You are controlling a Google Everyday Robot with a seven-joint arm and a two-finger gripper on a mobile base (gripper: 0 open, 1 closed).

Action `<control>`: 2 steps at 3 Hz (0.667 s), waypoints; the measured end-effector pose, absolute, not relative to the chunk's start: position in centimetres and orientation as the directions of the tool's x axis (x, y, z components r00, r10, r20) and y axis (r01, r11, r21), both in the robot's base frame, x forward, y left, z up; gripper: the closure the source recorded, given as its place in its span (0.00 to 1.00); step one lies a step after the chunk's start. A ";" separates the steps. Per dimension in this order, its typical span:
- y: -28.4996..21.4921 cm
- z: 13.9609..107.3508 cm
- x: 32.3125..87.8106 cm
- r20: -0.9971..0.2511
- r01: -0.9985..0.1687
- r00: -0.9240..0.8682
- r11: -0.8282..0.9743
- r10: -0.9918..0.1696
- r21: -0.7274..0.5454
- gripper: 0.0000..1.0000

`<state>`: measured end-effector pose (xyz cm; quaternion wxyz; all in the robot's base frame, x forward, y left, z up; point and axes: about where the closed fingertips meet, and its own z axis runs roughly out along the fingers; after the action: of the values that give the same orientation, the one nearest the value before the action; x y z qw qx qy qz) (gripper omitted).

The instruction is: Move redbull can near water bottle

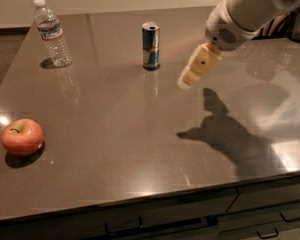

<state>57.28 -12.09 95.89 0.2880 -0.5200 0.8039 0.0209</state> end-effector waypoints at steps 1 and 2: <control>-9.1 94.8 61.6 -0.552 -0.805 -0.345 0.541 -0.759 -0.242 0.00; -6.9 93.7 66.0 -0.604 -0.755 -0.395 0.619 -0.692 -0.215 0.00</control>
Offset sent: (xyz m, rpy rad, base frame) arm 0.1413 0.0744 -0.0332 0.2210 -0.0522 -0.2597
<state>66.02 -6.90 93.72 0.3381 -0.4339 0.8338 0.0468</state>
